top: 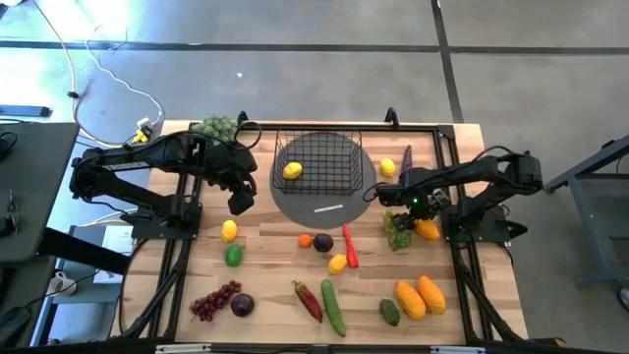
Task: Build produce basket
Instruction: Put the mango into the black wire basket
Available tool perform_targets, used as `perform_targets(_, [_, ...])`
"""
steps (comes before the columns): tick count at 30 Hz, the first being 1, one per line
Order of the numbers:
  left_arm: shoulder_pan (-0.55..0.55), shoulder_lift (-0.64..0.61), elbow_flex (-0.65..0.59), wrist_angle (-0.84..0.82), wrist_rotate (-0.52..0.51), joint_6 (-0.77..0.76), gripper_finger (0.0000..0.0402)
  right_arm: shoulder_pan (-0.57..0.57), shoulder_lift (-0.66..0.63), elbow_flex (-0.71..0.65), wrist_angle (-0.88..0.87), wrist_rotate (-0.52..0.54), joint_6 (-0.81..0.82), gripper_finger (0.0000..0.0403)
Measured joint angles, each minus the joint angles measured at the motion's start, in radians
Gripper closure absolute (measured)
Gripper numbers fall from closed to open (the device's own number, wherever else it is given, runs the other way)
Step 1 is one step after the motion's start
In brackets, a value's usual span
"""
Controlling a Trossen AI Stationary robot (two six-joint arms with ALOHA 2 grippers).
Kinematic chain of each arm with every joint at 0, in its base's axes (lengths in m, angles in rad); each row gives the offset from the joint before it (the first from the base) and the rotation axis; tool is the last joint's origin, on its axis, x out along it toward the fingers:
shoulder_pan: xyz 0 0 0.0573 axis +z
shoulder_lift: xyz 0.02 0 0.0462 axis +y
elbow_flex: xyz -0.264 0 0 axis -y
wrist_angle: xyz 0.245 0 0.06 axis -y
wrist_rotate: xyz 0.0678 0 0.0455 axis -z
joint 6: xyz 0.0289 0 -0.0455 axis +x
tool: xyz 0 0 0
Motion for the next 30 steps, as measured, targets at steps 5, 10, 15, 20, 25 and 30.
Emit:
perform_targets(5, [0.0,0.0,0.0,-0.002,0.0,0.018,0.0179,0.0,0.027,0.0,0.008,-0.002,-0.004,0.0162])
perform_targets(10, [0.0,0.0,0.0,-0.004,0.0,0.026,0.0179,0.0,0.027,0.0,0.006,-0.007,-0.006,0.0235])
perform_targets(15, [0.0,0.0,0.0,-0.004,0.0,0.026,0.0179,0.0,0.023,0.0,0.005,-0.008,-0.006,0.0281])
perform_targets(20, [0.0,0.0,0.0,-0.004,0.0,0.026,0.0179,0.007,-0.016,0.012,-0.01,-0.009,0.021,0.0281])
perform_targets(25, [0.0,0.0,0.0,-0.004,-0.001,0.026,0.0179,0.054,-0.087,0.058,-0.046,0.022,0.101,0.0283])
perform_targets(30, [0.0,0.0,0.0,-0.004,-0.011,0.026,0.0179,0.119,-0.157,0.109,-0.074,0.069,0.219,0.0283])
